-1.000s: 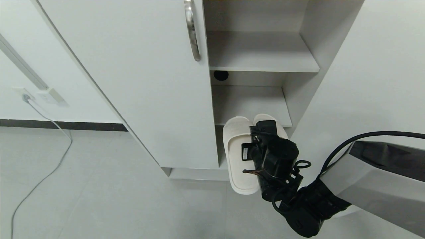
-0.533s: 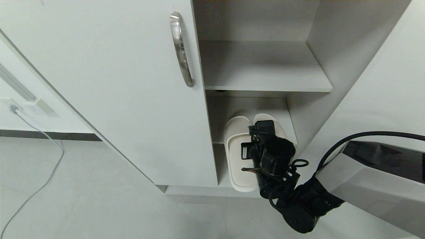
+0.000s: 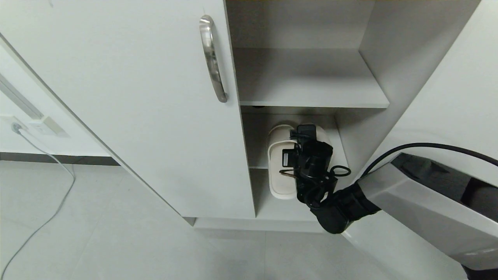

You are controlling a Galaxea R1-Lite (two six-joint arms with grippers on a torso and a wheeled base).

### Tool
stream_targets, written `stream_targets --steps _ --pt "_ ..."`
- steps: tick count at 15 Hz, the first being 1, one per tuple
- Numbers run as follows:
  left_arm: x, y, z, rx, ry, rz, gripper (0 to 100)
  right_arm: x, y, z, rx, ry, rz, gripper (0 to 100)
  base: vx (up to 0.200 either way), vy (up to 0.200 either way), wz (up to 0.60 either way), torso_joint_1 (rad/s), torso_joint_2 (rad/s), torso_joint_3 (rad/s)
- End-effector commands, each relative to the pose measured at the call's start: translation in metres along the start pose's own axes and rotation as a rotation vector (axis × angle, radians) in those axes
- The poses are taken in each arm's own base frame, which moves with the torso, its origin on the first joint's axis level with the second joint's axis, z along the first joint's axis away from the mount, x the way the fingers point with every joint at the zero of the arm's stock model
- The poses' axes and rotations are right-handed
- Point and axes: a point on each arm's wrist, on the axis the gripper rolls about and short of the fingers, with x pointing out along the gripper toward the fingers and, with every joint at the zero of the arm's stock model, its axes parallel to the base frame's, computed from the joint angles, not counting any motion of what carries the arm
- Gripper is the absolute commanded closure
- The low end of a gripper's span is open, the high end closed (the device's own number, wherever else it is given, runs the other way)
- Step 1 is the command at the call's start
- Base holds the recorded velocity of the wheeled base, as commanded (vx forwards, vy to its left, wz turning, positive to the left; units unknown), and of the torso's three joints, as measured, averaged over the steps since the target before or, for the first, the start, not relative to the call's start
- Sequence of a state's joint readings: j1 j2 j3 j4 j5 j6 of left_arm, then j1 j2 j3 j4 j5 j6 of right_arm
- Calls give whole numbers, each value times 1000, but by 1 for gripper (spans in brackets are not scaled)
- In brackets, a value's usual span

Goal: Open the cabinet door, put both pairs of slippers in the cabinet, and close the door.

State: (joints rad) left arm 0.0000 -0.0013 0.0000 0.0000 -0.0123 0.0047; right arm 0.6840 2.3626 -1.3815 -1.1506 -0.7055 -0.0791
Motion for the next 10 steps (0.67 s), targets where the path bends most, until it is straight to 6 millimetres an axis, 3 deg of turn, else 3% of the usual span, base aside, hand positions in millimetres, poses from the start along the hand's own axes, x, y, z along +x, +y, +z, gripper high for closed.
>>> stream_targets --steps 1,4,7,10 --pt "0 0 0 0 1 0 100 23 -3 -3 4 6 -31 100 0 0 0 0 0 0" --pt "0 0 0 -2 1 2 100 45 -4 2 8 -10 -18 100 0 0 0 0 0 0" --pt "0 0 0 -2 1 2 100 55 -4 18 20 -30 -30 100 0 0 0 0 0 0" --pt "0 0 0 -2 1 2 100 58 -5 21 17 -35 -6 100 0 0 0 0 0 0"
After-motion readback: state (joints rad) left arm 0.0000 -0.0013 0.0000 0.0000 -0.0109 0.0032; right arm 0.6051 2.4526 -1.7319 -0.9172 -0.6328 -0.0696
